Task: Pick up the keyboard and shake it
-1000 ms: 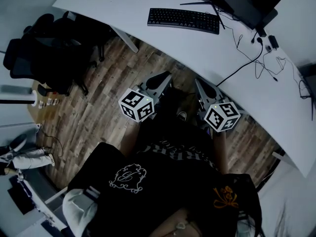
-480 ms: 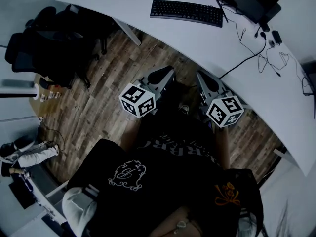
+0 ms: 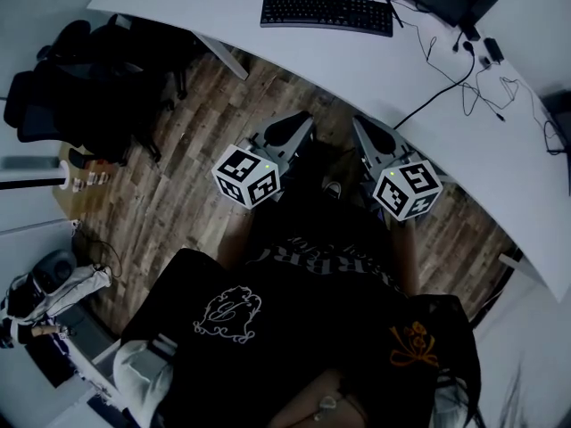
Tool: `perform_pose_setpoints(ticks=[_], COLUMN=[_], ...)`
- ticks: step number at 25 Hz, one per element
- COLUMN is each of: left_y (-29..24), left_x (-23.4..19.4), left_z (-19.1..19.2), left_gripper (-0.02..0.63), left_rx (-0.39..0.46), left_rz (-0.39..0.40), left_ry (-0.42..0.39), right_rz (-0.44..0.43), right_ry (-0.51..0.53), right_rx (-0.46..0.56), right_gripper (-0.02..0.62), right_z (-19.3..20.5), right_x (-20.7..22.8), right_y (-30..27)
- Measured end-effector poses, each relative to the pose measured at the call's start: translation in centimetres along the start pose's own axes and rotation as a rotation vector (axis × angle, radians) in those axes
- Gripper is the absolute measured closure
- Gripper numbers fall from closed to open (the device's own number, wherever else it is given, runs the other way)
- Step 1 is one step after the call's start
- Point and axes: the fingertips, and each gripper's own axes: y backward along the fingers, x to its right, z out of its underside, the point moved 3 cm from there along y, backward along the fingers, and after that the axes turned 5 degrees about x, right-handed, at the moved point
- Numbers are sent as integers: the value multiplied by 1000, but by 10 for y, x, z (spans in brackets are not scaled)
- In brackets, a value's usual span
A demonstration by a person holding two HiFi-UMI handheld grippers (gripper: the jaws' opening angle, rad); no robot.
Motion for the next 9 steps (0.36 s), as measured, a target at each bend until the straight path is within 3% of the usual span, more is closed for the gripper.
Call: perform_pose_setpoints(ticks=[9], left_y=[-3], left_x=[0], left_z=[1], left_gripper=[558], left_rx=[-13], left_rz=[-6], left_ry=[2], right_rz=[8], right_ry=[18], right_rx=[-9], right_gripper=[581], right_z=[-4], right_x=[5], right_y=[1])
